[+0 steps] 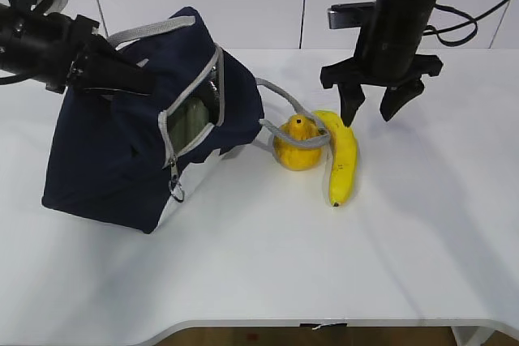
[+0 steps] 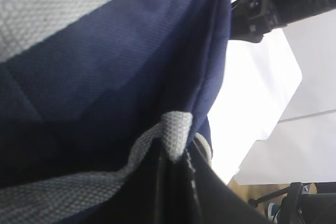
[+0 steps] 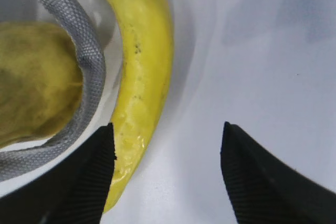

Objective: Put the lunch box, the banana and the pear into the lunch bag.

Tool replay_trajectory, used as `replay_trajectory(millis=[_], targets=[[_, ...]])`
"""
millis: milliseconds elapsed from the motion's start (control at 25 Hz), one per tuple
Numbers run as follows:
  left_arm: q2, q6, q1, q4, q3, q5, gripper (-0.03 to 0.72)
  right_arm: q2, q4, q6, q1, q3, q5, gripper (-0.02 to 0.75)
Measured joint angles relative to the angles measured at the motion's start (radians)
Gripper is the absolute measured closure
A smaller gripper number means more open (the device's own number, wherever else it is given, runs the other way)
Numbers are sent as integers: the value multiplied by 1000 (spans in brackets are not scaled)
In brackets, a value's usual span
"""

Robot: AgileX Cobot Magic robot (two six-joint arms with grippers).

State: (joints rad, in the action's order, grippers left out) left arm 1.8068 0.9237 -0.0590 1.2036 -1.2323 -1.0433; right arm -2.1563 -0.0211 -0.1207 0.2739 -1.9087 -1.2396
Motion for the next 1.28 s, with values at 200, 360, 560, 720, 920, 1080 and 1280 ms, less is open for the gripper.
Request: replay_trajectory(millis=[200,360,560,720,920,1080,1280], targets=[[0,0,0,-2,0,0,676,-43,21,0,0,0,32,233],[0,0,0,-2,0,0,676,-58,50,0,0,0,79,233],[0,0,0,-4,0,2,676,-60,54,0,0,0,104,233],[0,0,0,-4,0,3,676,-66,52,0,0,0,104,233],[0,0,0,-4,0,3,676,-101,50,0,0,0,104,233],[0,0,0,-4,0,3,676,-119,50,0,0,0,102,233],[0,0,0,-4,0,3,676,-127,50,0,0,0,102,241]])
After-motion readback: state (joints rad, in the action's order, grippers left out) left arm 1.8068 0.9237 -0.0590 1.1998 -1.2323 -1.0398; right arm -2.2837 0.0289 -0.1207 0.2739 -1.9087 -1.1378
